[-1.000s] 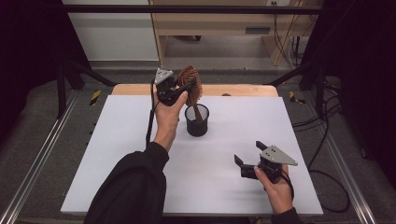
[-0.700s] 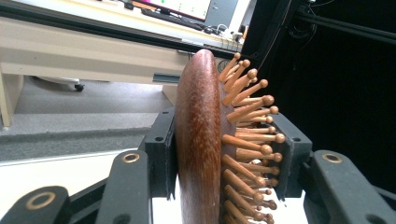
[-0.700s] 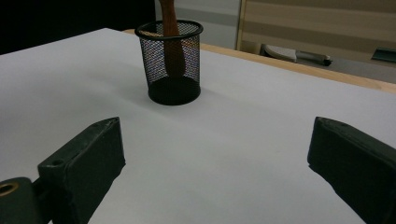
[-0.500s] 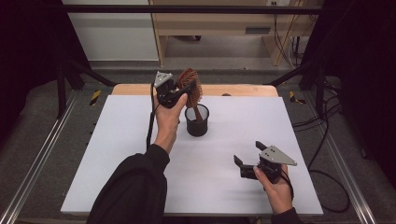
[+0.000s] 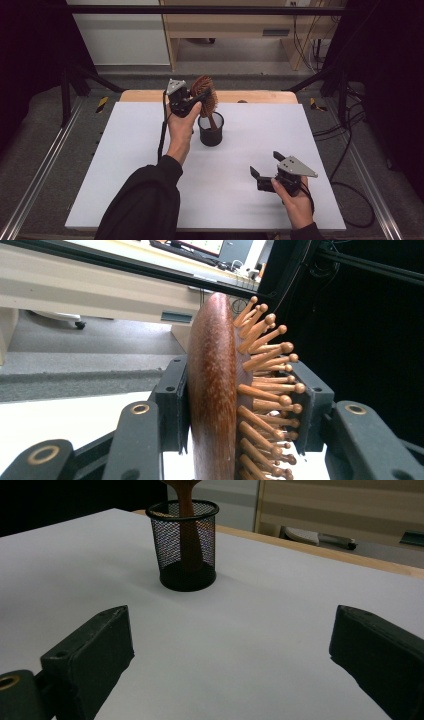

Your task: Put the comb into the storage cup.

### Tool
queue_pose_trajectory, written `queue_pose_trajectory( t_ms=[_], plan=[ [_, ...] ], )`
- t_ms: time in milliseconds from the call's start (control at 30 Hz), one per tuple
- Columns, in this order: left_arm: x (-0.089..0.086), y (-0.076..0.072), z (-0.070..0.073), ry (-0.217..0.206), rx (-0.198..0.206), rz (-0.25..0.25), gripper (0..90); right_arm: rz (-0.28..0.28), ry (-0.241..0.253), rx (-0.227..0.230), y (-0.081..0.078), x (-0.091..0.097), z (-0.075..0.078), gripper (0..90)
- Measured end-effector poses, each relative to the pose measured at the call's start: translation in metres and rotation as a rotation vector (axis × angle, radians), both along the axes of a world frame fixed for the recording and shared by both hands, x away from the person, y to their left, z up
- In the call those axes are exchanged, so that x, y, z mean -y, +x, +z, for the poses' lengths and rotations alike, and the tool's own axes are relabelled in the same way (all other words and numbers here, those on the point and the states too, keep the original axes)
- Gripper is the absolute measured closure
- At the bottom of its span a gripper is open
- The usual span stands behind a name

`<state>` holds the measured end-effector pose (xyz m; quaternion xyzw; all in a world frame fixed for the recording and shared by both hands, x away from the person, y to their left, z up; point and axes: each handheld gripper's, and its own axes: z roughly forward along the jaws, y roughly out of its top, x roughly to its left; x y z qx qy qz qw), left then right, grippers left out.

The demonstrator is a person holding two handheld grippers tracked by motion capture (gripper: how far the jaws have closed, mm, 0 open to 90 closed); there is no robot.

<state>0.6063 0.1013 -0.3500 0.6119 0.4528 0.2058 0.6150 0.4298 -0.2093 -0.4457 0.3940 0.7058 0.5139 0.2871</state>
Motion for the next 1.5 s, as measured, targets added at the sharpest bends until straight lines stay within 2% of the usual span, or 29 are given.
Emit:
queue_pose_trajectory(
  t_ms=[200, 667, 867, 1233, 1500],
  plan=[
    [0.001, 0.0, -0.005, -0.011, -0.008, -0.007, 51.5, 0.003, -0.003, -0.007, 0.0, -0.001, -0.001, 4.1],
    [0.005, -0.001, -0.009, -0.007, -0.005, -0.013, 51.5, 0.007, -0.007, -0.008, 0.0, -0.002, -0.001, 4.1],
    [0.003, 0.002, -0.011, -0.018, -0.01, -0.01, 51.5, 0.005, -0.008, -0.008, 0.0, -0.002, -0.002, 4.0],
    [0.001, 0.002, -0.011, 0.001, -0.005, -0.021, 50.9, 0.009, -0.013, -0.012, 0.0, -0.003, -0.002, 4.0],
    [-0.004, 0.005, -0.012, 0.001, -0.016, -0.02, 50.2, 0.011, -0.014, -0.013, 0.0, -0.003, -0.003, 4.0]
  ],
)
